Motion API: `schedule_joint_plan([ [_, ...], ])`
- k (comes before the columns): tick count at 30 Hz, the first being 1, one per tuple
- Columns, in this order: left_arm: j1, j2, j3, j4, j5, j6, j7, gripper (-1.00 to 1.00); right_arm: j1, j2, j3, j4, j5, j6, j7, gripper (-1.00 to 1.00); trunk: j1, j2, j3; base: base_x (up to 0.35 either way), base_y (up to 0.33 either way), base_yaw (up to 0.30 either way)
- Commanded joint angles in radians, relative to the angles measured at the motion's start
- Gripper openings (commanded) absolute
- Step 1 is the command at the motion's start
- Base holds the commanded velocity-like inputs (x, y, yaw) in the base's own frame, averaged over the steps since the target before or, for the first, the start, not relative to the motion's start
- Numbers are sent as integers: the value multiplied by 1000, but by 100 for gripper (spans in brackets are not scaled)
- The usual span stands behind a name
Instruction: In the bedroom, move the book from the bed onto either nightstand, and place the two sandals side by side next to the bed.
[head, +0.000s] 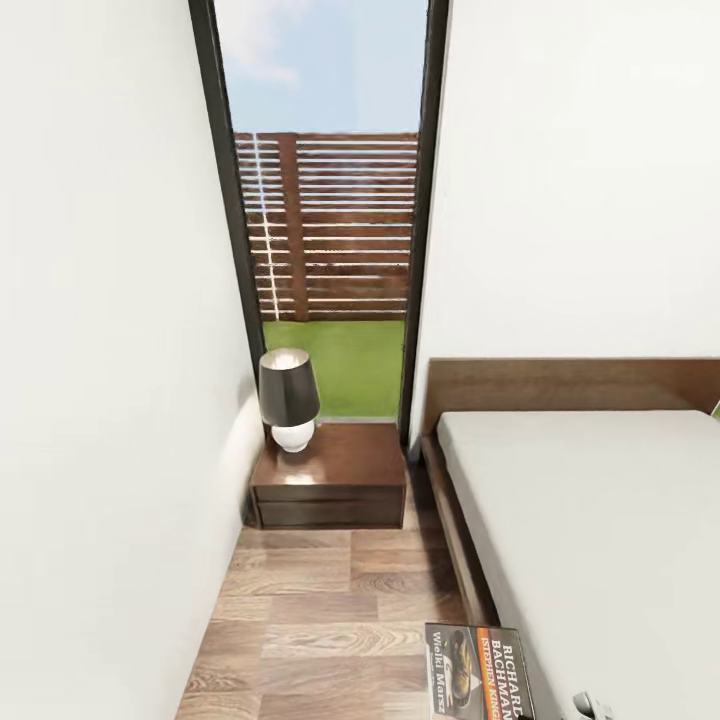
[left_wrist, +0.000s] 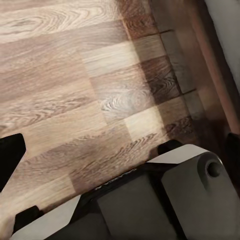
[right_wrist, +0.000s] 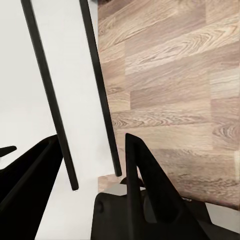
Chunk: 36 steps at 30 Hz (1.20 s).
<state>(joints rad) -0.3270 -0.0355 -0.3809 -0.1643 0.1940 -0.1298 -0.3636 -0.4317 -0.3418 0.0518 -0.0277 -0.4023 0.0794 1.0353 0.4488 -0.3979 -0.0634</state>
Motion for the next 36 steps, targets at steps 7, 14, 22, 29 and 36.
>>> schedule_joint_plan([
  [7, -1, 0, -8, 2, 10, -4, -1, 100, -1, 0, 0, 0, -10, 8, 3, -100, 1, -2, -2, 310, 0, 0],
  [14, -1, 0, -8, 2, 10, -4, -1, 100, -1, 0, 0, -1, -10, 8, 3, -100, 1, -2, -2, 306, 0, 0],
  [22, -1, 0, -8, 2, 10, -5, -1, 100, -1, 0, 0, 0, -10, 8, 3, -100, 1, -2, -2, 298, 0, 0],
  [29, -1, 0, -8, 2, 10, -4, -1, 100, -1, 0, 0, -1, -10, 8, 3, -100, 1, -2, -2, 265, 0, 0],
  [36, -1, 0, -8, 2, 10, -4, -1, 100, -1, 0, 0, -1, -10, 8, 4, -100, 1, -2, -2, 262, 0, 0],
])
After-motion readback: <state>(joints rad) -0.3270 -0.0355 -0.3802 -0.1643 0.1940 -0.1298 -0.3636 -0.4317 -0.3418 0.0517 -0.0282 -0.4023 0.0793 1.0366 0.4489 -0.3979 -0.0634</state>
